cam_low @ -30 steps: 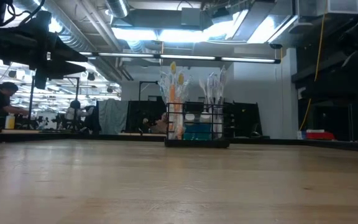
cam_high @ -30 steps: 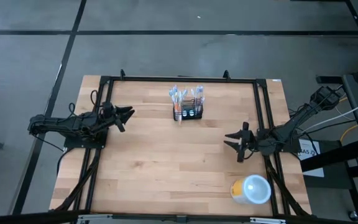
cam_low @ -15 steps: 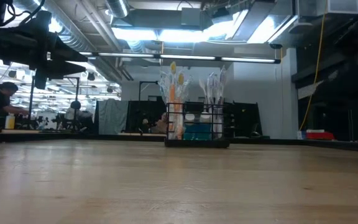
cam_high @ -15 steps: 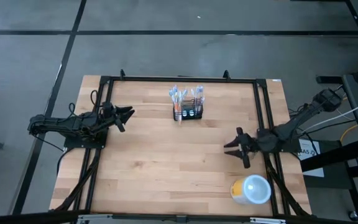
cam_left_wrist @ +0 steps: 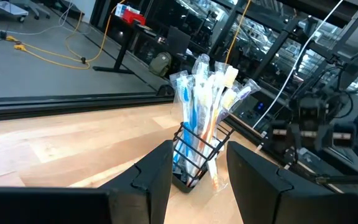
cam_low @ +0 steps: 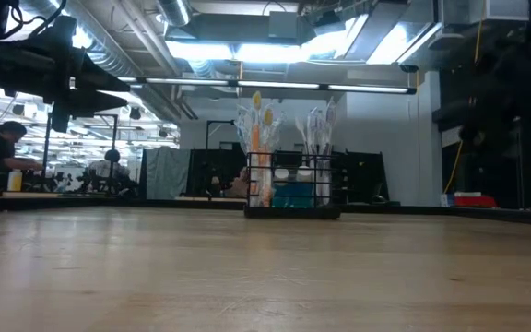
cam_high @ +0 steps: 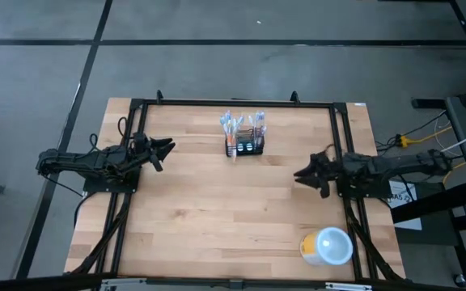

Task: Pick & Place toothbrushing station
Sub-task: Return to Home Position

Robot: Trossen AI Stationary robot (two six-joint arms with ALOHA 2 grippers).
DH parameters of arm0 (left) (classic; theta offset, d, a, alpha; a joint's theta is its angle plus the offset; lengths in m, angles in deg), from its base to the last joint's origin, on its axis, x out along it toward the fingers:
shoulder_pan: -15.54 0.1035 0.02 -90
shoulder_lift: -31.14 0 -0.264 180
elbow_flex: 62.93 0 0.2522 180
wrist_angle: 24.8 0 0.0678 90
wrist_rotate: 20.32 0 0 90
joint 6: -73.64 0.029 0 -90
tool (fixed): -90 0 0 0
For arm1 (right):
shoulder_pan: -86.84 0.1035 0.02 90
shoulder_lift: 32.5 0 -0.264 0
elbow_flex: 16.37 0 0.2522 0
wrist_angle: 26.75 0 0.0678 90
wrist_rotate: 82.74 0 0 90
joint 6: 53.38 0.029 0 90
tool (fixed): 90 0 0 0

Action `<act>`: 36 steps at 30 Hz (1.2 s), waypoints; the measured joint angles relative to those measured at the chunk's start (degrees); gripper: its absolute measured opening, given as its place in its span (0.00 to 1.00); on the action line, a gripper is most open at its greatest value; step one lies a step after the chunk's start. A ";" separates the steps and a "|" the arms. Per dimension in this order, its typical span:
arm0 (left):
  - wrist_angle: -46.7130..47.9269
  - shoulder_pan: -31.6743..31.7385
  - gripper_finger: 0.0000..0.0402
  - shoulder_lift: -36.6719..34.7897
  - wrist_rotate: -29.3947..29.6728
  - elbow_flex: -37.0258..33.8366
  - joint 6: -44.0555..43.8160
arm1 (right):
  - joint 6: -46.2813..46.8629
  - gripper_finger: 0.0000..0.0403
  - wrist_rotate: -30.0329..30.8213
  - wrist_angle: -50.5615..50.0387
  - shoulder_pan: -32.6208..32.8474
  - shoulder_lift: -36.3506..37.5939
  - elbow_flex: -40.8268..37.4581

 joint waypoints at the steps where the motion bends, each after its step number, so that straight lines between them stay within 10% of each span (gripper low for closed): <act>1: 0.00 -0.01 0.36 0.02 0.00 0.00 0.00 | -0.85 0.37 0.07 0.27 -0.81 2.11 0.00; 14: 0.00 -0.01 0.36 0.02 -0.07 0.02 0.00 | -43.67 0.37 2.42 0.81 -5.07 13.09 0.04; 36: 0.00 -0.01 0.36 -0.09 -0.09 0.02 0.00 | -31.45 0.37 1.14 0.84 -5.05 12.65 0.02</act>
